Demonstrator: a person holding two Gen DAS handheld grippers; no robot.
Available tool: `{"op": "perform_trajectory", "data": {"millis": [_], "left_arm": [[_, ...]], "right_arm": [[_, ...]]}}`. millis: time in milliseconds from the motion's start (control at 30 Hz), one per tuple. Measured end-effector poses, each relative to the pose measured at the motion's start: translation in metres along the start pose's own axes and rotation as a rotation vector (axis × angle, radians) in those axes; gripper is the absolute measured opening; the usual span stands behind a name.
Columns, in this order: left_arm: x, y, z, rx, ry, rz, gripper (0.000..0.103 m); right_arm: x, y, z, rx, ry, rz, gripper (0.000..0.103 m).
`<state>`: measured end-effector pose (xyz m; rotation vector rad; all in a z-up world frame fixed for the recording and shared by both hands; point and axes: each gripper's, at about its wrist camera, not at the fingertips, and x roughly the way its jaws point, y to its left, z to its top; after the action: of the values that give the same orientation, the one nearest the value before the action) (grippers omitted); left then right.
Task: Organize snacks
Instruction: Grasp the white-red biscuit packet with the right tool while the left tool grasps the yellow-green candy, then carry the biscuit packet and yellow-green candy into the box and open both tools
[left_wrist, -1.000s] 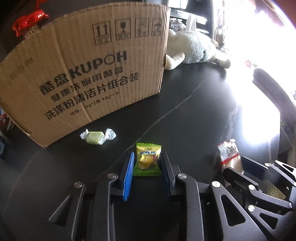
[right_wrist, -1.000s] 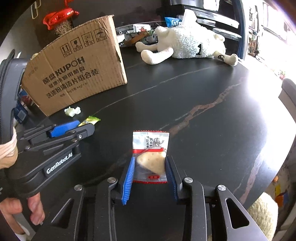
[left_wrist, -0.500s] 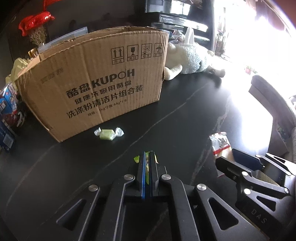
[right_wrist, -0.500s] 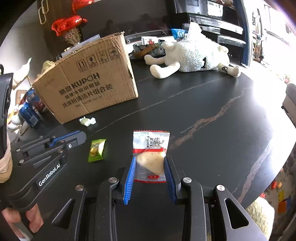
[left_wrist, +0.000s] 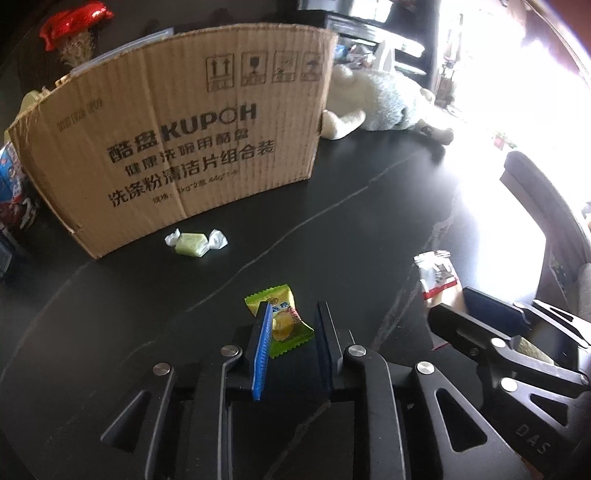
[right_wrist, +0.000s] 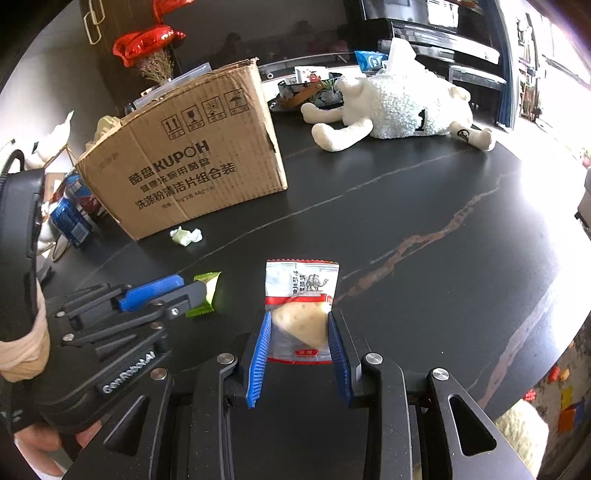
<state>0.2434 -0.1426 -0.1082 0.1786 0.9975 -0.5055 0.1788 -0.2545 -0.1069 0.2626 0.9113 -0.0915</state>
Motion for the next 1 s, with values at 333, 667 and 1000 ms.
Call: {"op": "perform_trajectory", "data": {"millis": [333,667,1000], "left_arm": [[0.011,0.006,-0.003,-0.049,0.027,0.045,0.033],[0.021,0.006,-0.005,-0.052,0.035,0.035,0.025],[-0.018,0.011,-0.006,-0.050,-0.029,0.009,0.025]], "right_arm": [[0.009,0.000,0.004,-0.009,-0.006,0.017,0.033],[0.014,-0.001,0.003,-0.005,0.009,0.023,0.033],[-0.003,0.008,0.009,-0.025,-0.018,0.043,0.033]]}}
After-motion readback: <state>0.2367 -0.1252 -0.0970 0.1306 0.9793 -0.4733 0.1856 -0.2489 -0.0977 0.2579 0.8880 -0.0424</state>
